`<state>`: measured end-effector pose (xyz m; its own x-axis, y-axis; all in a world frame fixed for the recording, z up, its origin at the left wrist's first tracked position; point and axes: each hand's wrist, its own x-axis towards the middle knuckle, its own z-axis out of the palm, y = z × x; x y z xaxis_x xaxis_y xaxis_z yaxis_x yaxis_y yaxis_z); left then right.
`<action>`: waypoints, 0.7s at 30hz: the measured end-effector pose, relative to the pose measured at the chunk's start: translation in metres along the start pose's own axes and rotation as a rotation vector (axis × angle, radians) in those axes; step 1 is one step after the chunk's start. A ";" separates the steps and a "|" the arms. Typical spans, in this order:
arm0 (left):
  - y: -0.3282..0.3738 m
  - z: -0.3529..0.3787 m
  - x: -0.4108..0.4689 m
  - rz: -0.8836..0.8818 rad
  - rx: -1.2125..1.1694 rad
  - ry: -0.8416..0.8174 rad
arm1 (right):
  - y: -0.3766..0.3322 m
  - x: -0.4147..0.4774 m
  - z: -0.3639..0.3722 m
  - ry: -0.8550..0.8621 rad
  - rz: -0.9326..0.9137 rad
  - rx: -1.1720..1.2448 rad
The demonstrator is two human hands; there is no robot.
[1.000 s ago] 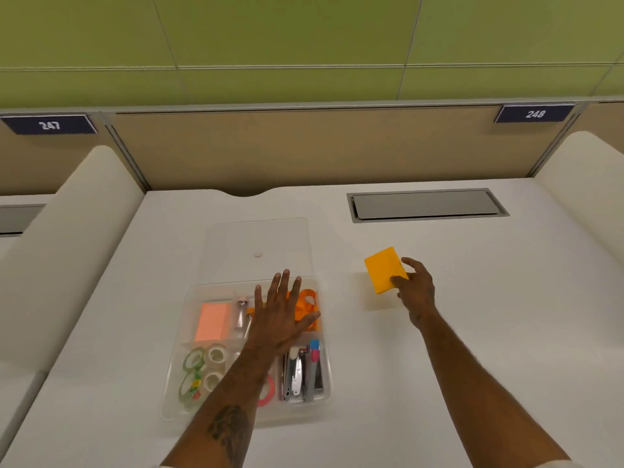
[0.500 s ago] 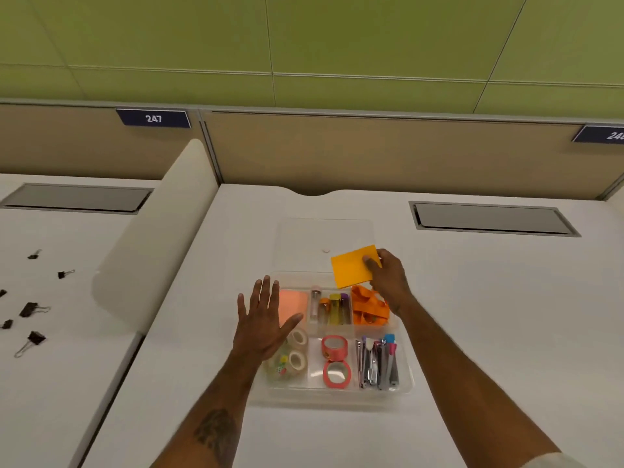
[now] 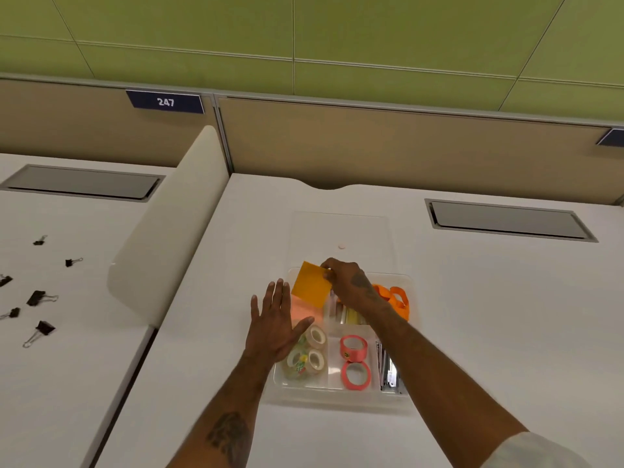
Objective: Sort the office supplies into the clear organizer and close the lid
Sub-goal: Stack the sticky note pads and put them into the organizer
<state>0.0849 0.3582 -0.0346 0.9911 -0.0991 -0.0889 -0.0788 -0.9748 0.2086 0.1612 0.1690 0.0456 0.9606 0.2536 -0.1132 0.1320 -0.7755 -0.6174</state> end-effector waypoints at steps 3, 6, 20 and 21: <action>0.000 0.000 0.001 -0.007 -0.001 -0.023 | 0.002 0.004 0.016 -0.093 -0.109 -0.220; 0.001 0.000 0.001 -0.011 -0.028 -0.015 | 0.003 0.005 0.029 -0.145 -0.123 -0.325; -0.002 -0.009 0.009 -0.001 -0.005 0.024 | 0.012 -0.004 0.013 0.097 -0.122 -0.495; -0.003 -0.013 0.012 0.005 -0.003 0.040 | 0.015 -0.005 0.007 0.101 -0.088 -0.501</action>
<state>0.0990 0.3627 -0.0233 0.9942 -0.0957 -0.0487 -0.0834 -0.9738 0.2115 0.1568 0.1602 0.0313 0.9562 0.2923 0.0128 0.2901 -0.9417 -0.1703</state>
